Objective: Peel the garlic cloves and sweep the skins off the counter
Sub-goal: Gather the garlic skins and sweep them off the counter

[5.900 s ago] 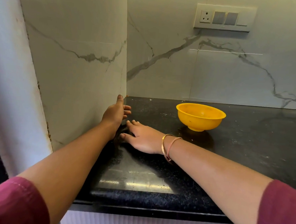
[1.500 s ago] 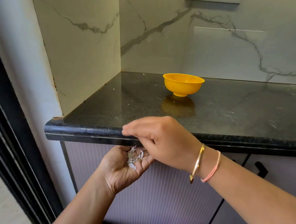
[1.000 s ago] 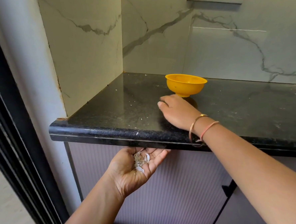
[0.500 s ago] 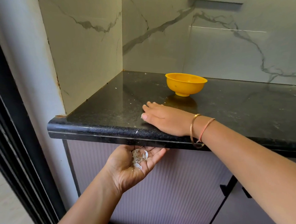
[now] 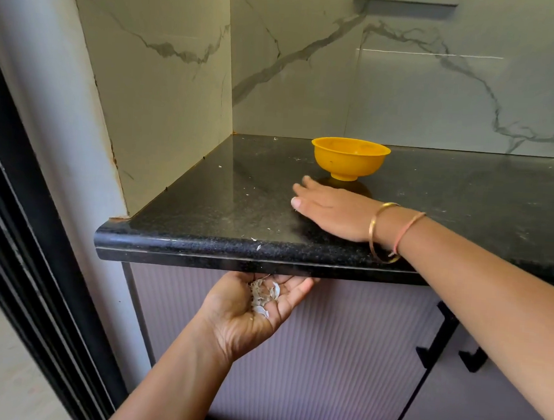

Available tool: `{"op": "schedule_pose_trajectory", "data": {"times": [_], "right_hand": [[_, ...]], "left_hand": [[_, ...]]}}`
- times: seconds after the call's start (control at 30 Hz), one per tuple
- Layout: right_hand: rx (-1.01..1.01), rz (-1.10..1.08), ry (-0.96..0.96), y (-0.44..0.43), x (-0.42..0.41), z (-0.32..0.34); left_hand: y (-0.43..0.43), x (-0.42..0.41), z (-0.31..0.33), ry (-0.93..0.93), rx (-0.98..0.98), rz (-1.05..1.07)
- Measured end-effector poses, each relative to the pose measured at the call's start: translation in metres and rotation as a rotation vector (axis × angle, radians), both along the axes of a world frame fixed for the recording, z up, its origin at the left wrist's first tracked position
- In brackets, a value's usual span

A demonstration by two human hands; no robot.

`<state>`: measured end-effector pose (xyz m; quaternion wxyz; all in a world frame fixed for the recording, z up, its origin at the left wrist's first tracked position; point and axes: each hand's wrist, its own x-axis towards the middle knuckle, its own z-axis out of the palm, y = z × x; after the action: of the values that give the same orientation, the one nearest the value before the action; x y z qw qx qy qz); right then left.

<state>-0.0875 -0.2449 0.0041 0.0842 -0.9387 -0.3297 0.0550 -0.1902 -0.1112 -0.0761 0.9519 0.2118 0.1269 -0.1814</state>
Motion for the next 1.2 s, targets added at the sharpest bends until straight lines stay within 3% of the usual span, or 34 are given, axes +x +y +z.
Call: {"op": "schedule_pose_trajectory", "data": {"times": [0.1,0.43,0.57,0.73,0.93,1.2], "right_hand": [[-0.162,-0.087,-0.021,0.010,0.014,-0.002],[-0.170,0.354,-0.129,0.031,-0.062,-0.008],[-0.115,0.487,-0.054,0.022,-0.084,-0.009],[0.079,0.308,-0.037,0.026,-0.058,0.006],[-0.160,-0.069,-0.018,0.049,0.023,-0.004],[-0.190,0.053,-0.047,0.093,0.037,-0.008]], "left_hand": [[0.000,0.000,0.000,-0.006,-0.012,0.004],[0.001,-0.001,0.000,-0.021,-0.125,-0.004],[0.003,-0.012,0.005,-0.075,-0.221,0.006],[0.002,-0.007,0.007,0.010,-0.062,0.012],[0.000,-0.009,0.010,0.027,-0.060,0.054],[-0.002,-0.008,0.009,0.032,-0.082,0.049]]}}
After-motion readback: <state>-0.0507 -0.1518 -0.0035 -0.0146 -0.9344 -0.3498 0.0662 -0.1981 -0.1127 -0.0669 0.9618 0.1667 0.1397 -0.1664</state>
